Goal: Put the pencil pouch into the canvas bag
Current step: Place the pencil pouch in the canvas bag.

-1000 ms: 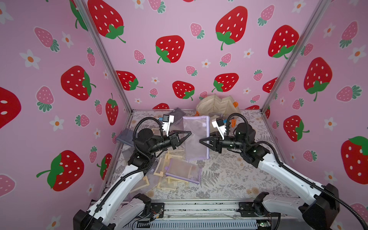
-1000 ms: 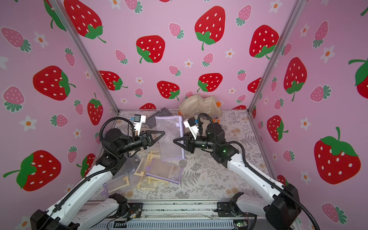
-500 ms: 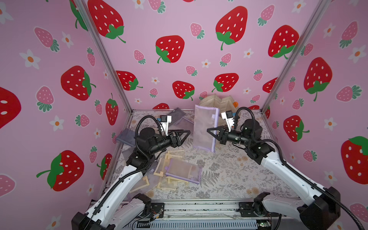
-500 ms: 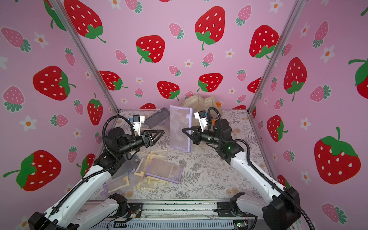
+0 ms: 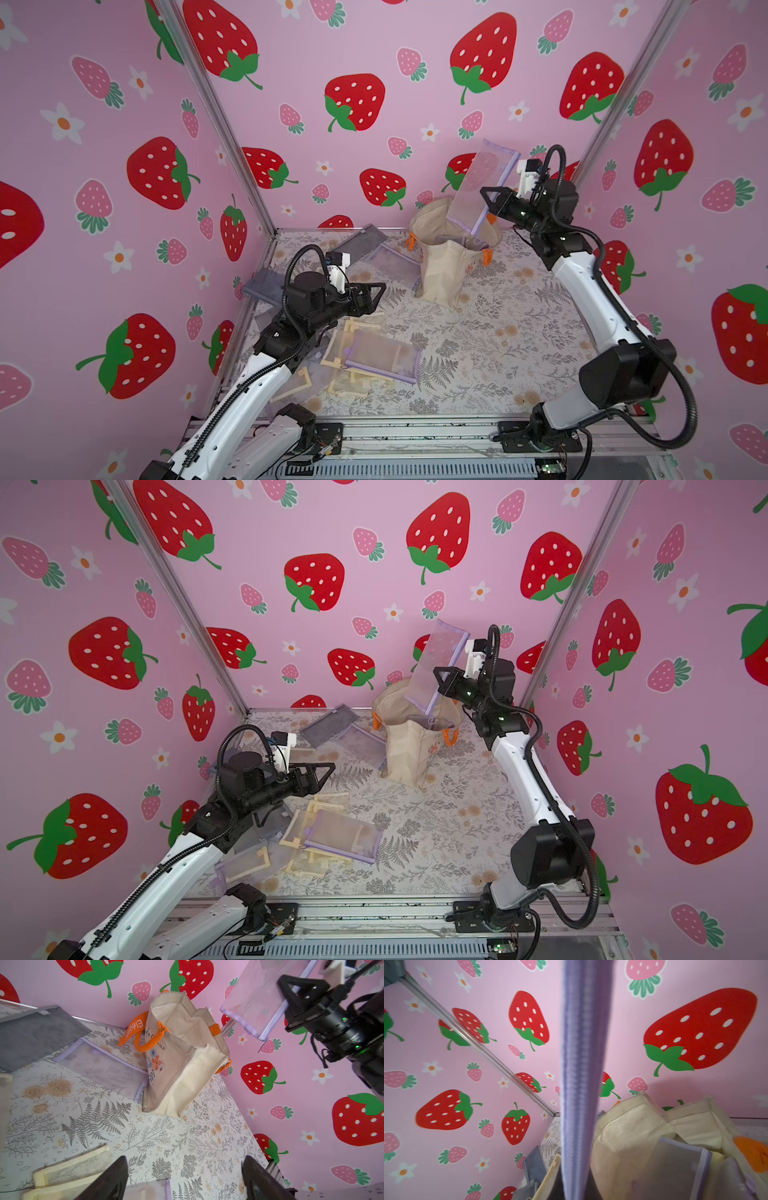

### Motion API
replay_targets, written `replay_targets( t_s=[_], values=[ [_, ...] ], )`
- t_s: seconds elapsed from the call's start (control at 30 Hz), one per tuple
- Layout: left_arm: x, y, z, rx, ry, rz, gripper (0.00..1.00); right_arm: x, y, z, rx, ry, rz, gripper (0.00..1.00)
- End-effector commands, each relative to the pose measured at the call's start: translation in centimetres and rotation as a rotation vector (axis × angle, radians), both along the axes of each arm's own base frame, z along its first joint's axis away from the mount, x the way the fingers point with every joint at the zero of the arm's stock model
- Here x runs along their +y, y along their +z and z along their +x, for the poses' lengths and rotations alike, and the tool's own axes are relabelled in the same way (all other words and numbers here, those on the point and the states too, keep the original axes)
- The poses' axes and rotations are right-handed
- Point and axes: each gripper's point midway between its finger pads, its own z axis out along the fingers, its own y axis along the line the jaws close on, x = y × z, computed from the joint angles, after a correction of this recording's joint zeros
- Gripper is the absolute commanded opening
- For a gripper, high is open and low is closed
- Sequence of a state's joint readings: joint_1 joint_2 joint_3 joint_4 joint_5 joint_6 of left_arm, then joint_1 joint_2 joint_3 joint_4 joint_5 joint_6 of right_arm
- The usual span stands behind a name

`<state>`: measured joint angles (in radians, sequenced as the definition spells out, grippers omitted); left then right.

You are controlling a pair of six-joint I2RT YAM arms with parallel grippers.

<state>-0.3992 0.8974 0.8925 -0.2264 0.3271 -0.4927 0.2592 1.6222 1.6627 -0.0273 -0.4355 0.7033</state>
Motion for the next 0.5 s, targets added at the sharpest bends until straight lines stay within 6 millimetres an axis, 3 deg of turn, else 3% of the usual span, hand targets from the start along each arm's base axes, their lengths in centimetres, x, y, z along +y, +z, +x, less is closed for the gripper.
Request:
replay_targets(
  t_s=[0.0, 0.17, 0.47],
  values=[
    [0.5, -0.4, -0.1, -0.015, 0.011, 0.041, 0.88, -1.2, -2.8, 3.5, 0.058, -0.115, -0.057, 0.00],
    [0.5, -0.4, -0.2, -0.029, 0.009, 0.042, 0.88, 0.1, -7.1, 6.4, 0.117, -0.085, -0.083, 0.00],
    [0.4, -0.9, 0.2, -0.028, 0.010, 0.042, 0.88, 1.5, -14.7, 6.7, 0.250, -0.037, -0.106, 0.00]
  ],
)
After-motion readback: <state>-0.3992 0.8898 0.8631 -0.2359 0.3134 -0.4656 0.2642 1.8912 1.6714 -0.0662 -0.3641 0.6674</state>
